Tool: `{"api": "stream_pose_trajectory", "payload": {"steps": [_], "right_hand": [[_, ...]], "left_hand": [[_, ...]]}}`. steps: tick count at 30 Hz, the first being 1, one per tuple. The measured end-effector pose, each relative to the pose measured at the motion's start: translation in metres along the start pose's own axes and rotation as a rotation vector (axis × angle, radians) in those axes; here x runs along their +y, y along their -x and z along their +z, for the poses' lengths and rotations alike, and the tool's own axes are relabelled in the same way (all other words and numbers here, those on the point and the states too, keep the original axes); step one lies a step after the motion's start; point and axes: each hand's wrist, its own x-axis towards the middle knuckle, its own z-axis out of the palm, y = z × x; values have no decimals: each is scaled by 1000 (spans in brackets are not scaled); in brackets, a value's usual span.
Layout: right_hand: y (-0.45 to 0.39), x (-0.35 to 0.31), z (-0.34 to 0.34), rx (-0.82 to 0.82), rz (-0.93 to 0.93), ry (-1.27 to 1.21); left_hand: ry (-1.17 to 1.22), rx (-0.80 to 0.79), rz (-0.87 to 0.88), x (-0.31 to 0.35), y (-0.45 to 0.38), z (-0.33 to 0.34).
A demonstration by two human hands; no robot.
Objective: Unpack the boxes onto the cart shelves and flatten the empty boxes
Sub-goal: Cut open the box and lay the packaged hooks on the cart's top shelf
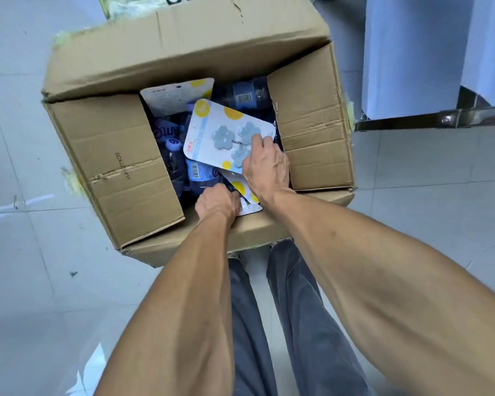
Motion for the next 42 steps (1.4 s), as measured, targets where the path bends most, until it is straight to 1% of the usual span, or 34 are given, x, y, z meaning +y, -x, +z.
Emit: {"api": "stream_pose_trajectory", "payload": {"steps": [6,9,12,14,18,20,22,27,31,33,35,37,39,42], "right_hand": [[-5,-9,-5,-65,62,-51],[-4,-8,-9,-82,86,-69],[0,-5,-13,-131,41,-79],[4,-4,-16,-184,-1,-86],[9,3,-23,-246,33,-3],[13,8,-29,-243,62,61],[19,10,-35,-223,64,103],[29,3,-65,-233,64,105],[40,-10,-119,-273,105,-17],[46,-18,-148,-303,125,-97],[57,-23,-184,-327,103,-131],[73,-24,-221,-296,70,-124],[91,-24,-270,-221,42,-136],[114,-20,-360,-104,20,-123]], "left_hand": [[-106,-94,36,2,-6,-14],[-162,-148,123,4,-4,-21],[-154,-258,199,6,-1,-22],[-126,-306,187,7,0,-20],[-162,-248,153,6,4,-26],[-168,-211,81,1,7,-32],[-193,-194,47,-5,13,-39],[-282,-151,111,-15,39,-64],[-328,-187,148,-12,82,-85],[-338,-191,134,-10,106,-94],[-345,-179,110,-3,135,-114],[-343,-135,89,6,163,-139],[-299,-40,70,19,199,-178],[-210,127,84,51,259,-244]]}}
